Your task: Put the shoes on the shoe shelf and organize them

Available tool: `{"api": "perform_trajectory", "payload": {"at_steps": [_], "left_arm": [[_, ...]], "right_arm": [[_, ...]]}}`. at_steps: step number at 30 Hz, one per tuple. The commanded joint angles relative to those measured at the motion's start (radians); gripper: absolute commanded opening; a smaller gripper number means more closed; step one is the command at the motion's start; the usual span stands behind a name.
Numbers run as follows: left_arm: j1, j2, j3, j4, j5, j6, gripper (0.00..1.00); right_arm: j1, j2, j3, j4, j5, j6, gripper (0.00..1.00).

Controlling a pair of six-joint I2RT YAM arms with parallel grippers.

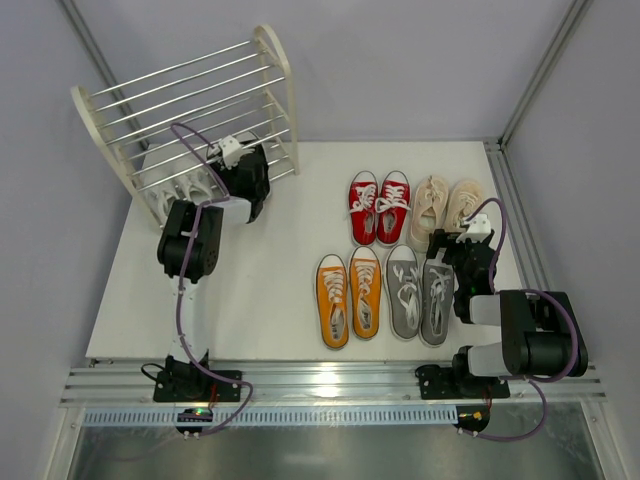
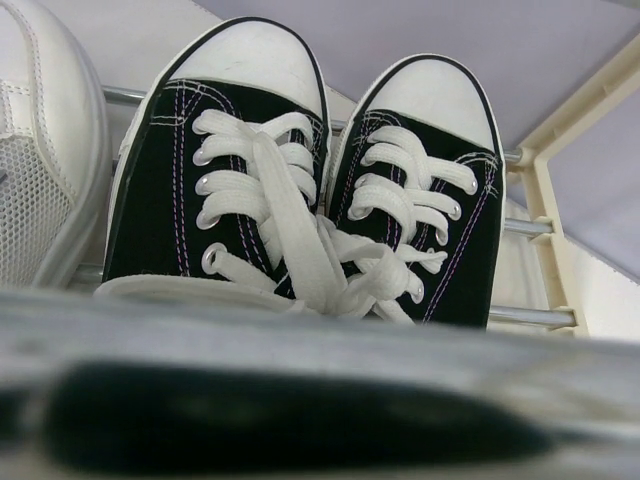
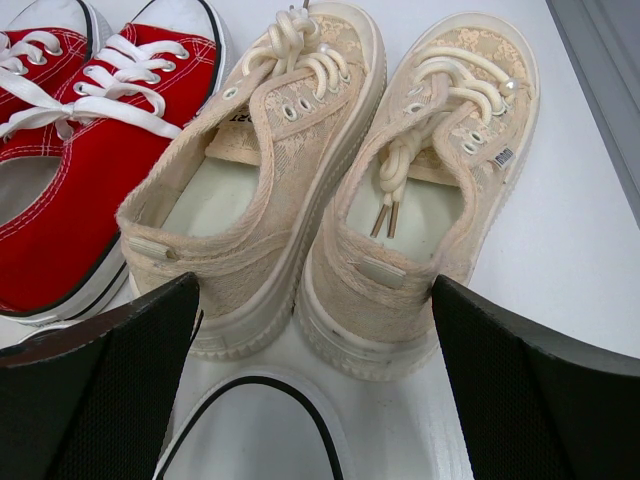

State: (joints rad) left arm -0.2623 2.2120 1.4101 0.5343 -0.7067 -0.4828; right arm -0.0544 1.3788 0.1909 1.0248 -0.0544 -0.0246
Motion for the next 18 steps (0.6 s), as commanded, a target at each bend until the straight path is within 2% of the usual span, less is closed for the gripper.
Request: {"api": "perform_trajectory", "payload": {"at_steps": [1, 8, 9, 10, 12, 13, 15, 17, 18], "left_arm": [[0.023, -0.017, 0.07, 0.236, -0.03, -0.03, 0.0], [0.024, -0.028, 0.067, 0.247, -0.031, -0.033, 0.02], [0.023, -0.023, 0.07, 0.245, -0.033, -0.024, 0.06], [0.024, -0.021, 0.072, 0.245, -0.031, -0.023, 0.21], [0.023, -0.028, 0.069, 0.236, -0.01, -0.028, 0.37], [0.021, -0.04, 0.066, 0.23, -0.002, -0.031, 0.48], [0.018, -0.055, 0.059, 0.21, 0.021, -0.03, 0.61], [0.011, -0.077, 0.052, 0.194, 0.029, -0.02, 0.64], [0.002, -0.084, 0.035, 0.199, 0.03, -0.007, 0.7]], "right_arm": [[0.001, -0.014, 0.018, 0.086, -0.002, 0.008, 0.97], [0.001, -0.014, 0.018, 0.086, -0.004, 0.008, 0.97], [0.002, -0.014, 0.016, 0.086, -0.004, 0.008, 0.97], [0.001, -0.012, 0.018, 0.086, -0.004, 0.008, 0.97], [0.002, -0.014, 0.016, 0.086, -0.004, 0.008, 0.97], [0.002, -0.014, 0.018, 0.086, -0.002, 0.008, 0.97], [0.002, -0.014, 0.016, 0.086, -0.004, 0.008, 0.97], [0.001, -0.014, 0.018, 0.086, -0.004, 0.008, 0.97], [0.001, -0.014, 0.018, 0.086, -0.004, 0.008, 0.97]]}}
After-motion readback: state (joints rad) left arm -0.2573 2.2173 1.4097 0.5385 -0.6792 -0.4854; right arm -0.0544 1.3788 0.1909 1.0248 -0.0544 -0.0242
